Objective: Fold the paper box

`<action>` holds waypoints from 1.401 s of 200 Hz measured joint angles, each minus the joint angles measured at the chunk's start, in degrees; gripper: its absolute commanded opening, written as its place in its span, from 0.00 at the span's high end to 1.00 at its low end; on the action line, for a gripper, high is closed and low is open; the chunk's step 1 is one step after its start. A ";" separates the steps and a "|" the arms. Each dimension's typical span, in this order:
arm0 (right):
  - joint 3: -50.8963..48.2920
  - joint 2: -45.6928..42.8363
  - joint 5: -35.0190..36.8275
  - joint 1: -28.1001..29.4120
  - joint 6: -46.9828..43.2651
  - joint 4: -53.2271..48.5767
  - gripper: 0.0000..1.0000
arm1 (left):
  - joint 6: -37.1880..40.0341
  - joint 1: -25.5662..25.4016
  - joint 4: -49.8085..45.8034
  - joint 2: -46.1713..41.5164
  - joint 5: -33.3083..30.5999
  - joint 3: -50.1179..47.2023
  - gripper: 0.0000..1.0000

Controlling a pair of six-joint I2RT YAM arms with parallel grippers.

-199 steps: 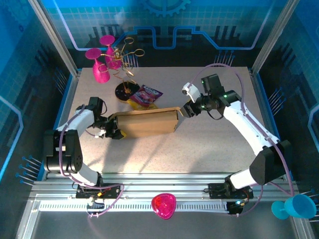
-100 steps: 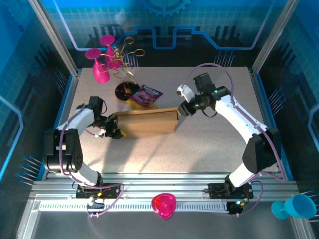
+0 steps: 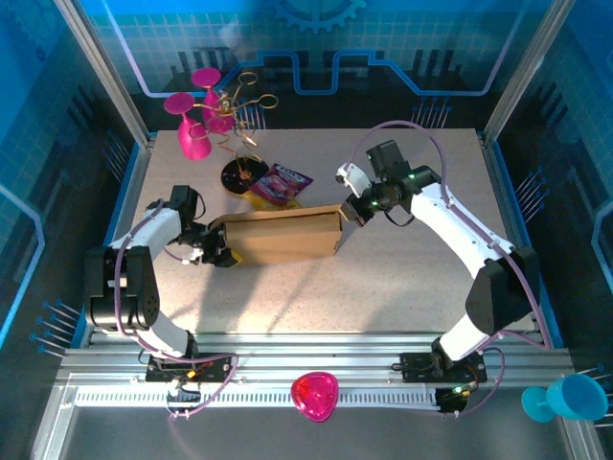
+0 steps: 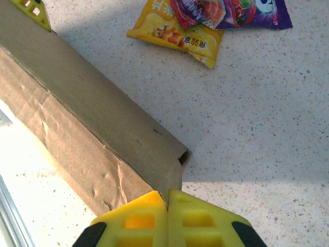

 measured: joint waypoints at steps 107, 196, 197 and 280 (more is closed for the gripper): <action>6.60 2.82 5.44 3.32 20.11 -7.52 1.00 | -1.14 0.09 0.09 0.15 0.26 -0.20 1.00; 5.95 2.69 11.37 6.34 31.69 -4.42 1.00 | -2.23 0.44 0.50 0.20 0.85 -1.09 1.00; 5.86 2.67 11.41 6.34 31.69 -4.33 1.00 | -2.25 0.46 0.50 0.22 0.87 -1.09 1.00; -3.15 -1.79 13.27 7.08 35.89 6.73 1.00 | -2.95 0.63 0.79 0.96 1.55 -1.14 0.92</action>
